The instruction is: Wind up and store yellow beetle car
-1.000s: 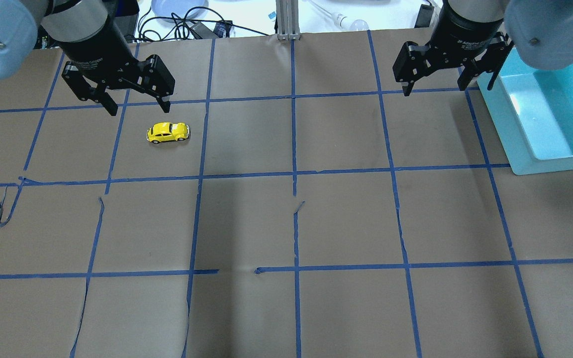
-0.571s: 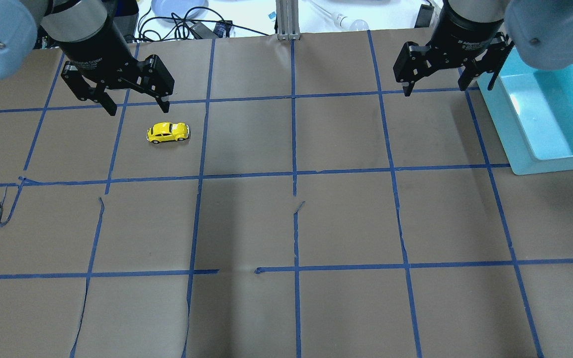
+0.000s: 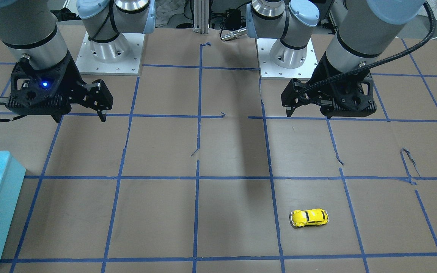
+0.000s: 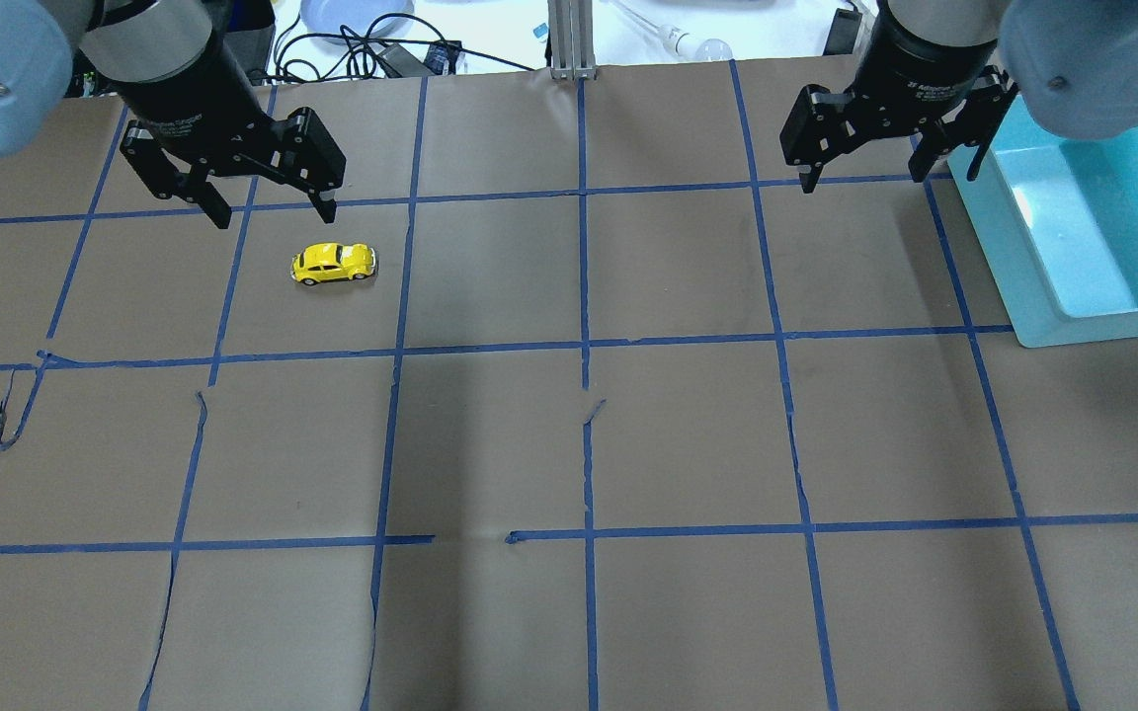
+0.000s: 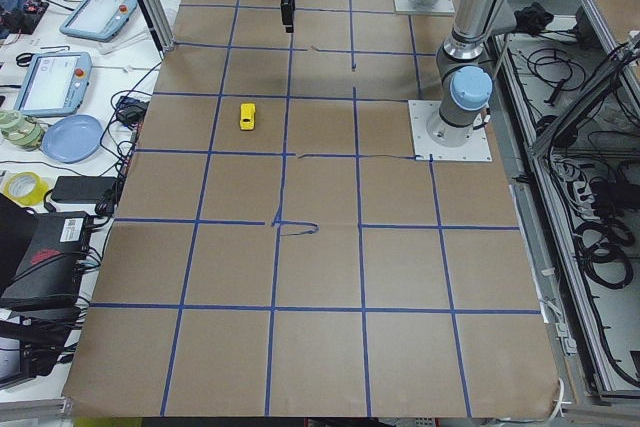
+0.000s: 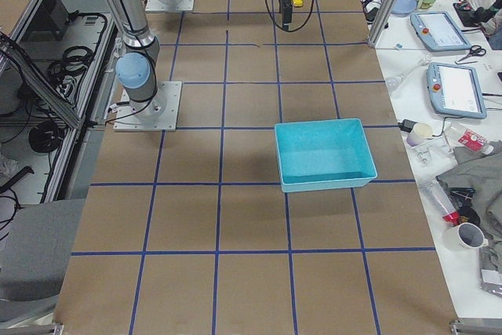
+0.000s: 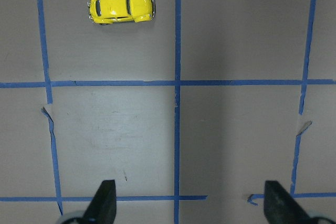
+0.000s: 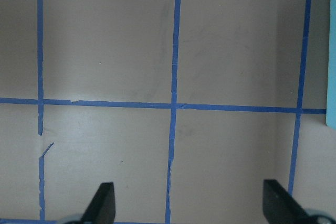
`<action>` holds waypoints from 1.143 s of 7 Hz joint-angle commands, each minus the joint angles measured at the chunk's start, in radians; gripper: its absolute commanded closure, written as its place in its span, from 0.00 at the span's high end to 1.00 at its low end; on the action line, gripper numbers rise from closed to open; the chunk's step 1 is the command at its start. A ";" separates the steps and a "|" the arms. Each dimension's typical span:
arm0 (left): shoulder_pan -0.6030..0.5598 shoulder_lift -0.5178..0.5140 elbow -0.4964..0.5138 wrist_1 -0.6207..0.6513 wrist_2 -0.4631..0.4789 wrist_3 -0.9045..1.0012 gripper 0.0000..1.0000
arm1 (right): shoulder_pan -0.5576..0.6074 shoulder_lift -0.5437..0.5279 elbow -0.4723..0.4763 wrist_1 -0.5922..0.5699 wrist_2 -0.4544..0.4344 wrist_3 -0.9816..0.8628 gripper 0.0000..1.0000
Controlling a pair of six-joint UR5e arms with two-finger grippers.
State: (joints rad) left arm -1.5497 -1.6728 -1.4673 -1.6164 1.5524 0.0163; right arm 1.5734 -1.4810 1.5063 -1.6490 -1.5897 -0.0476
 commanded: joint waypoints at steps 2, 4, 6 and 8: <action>0.002 -0.004 -0.002 0.000 0.006 0.001 1.00 | 0.000 -0.001 0.000 0.000 0.001 0.000 1.00; 0.005 -0.007 -0.004 0.000 0.003 0.001 1.00 | 0.002 -0.002 0.005 0.000 0.001 0.000 1.00; 0.005 -0.005 -0.004 0.000 0.005 0.001 1.00 | 0.002 -0.002 0.005 0.002 0.001 0.000 1.00; 0.014 -0.024 -0.010 0.068 0.008 -0.021 1.00 | 0.002 -0.002 0.009 0.000 0.001 0.000 1.00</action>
State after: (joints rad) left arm -1.5417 -1.6860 -1.4729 -1.5993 1.5582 0.0111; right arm 1.5754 -1.4834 1.5141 -1.6487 -1.5892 -0.0475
